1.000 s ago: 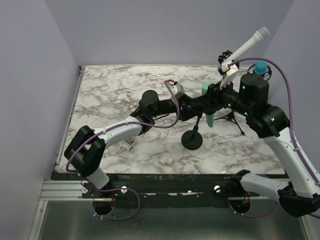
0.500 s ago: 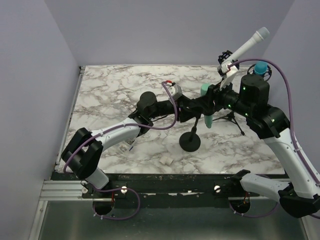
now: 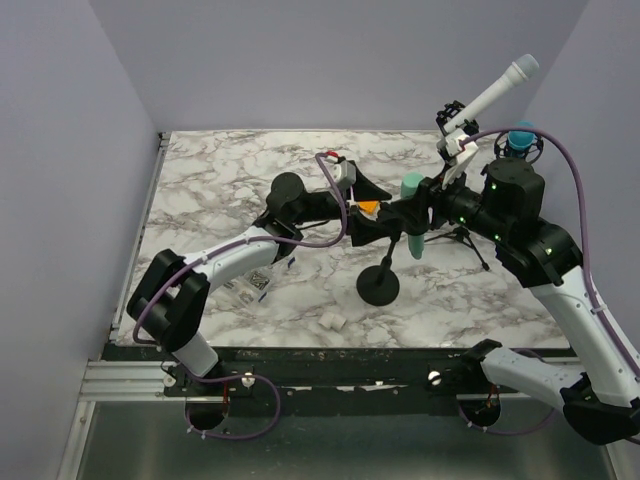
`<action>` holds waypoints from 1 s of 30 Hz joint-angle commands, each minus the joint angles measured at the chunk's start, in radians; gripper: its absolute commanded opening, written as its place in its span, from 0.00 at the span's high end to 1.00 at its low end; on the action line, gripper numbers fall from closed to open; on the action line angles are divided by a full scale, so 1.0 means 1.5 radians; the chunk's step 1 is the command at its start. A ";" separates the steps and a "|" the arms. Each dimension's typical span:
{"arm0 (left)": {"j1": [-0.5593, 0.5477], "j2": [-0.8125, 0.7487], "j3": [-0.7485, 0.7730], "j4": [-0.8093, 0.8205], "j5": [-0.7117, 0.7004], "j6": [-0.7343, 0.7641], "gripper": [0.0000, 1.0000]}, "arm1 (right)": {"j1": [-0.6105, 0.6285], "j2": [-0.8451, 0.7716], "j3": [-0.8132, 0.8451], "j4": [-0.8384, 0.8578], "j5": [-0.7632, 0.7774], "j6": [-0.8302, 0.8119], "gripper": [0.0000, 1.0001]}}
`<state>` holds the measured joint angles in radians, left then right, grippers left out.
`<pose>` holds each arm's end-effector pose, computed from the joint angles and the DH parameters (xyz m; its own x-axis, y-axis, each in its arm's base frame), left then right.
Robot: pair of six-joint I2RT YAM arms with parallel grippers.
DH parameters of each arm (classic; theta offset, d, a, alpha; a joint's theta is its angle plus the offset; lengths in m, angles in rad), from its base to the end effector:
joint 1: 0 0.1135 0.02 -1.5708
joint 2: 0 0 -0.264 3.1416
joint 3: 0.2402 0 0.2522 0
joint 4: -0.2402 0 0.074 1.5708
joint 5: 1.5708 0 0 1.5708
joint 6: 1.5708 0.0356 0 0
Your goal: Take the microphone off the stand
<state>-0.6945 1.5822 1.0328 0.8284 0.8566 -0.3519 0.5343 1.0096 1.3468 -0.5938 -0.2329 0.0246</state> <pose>0.2569 -0.2490 0.3275 -0.1382 -0.1787 -0.9741 0.9904 -0.0247 -0.1360 0.1644 0.1068 0.4471 -0.2353 -0.1114 -0.9655 -0.6820 0.7267 0.0824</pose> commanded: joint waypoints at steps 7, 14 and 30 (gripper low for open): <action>0.003 0.057 0.042 0.096 0.083 -0.056 0.27 | -0.002 -0.001 0.008 0.051 -0.022 -0.010 0.99; 0.002 0.047 0.038 0.095 0.051 -0.062 0.91 | -0.002 -0.004 0.001 0.063 -0.029 -0.010 0.99; -0.003 -0.005 -0.012 -0.002 -0.013 -0.033 1.00 | -0.002 -0.032 0.123 0.215 0.091 0.044 0.99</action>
<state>-0.6914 1.6173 1.0126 0.8940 0.8597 -0.4286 0.5301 1.0092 1.4445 -0.4305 -0.2012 0.0463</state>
